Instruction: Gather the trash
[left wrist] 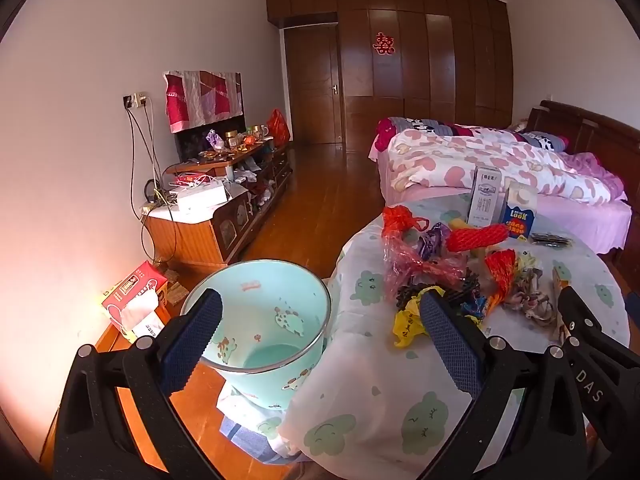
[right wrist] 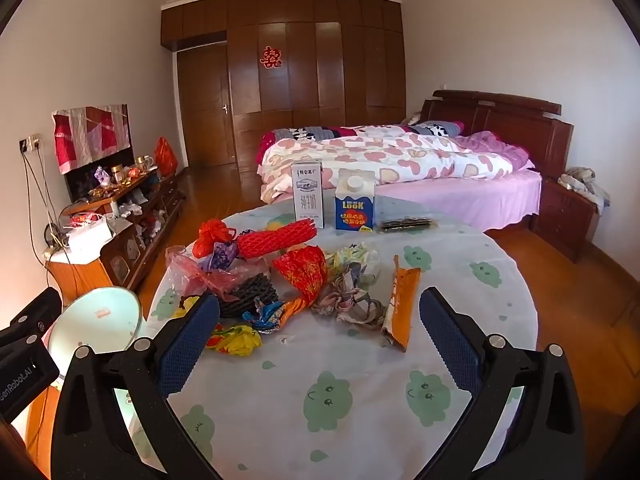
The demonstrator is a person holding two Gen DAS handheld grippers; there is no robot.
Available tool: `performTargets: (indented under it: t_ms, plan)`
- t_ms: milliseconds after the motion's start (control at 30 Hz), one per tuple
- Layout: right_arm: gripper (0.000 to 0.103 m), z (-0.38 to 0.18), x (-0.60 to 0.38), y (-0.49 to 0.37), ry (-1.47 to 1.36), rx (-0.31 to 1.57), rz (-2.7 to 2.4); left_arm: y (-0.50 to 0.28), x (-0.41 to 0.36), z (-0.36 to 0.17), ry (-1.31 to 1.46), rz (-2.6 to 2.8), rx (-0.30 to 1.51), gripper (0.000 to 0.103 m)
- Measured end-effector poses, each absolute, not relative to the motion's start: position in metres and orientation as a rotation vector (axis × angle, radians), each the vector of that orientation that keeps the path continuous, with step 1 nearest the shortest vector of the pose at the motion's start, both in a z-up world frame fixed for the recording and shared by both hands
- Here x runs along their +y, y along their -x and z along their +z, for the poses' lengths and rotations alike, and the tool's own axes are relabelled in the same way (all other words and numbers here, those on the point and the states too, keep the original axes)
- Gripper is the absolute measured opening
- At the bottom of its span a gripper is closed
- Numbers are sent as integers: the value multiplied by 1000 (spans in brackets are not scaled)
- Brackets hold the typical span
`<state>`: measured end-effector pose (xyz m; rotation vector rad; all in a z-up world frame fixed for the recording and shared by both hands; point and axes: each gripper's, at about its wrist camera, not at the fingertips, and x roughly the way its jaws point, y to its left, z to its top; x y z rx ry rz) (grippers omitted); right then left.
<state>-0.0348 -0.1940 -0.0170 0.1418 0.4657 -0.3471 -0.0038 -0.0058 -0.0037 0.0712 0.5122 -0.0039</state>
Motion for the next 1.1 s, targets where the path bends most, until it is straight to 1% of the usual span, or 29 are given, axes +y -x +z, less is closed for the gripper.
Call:
performTargets:
  t_ms: [867, 933, 1100]
  plan:
    - [98, -18, -195, 32, -144, 467, -348, 1, -7, -5, -76, -6, 518, 97]
    - [98, -18, -195, 32, -144, 468, -348, 0, -5, -13, -75, -5, 520, 97]
    - [98, -19, -194, 32, -145, 468, -348, 1, -5, -13, -75, -5, 521, 97]
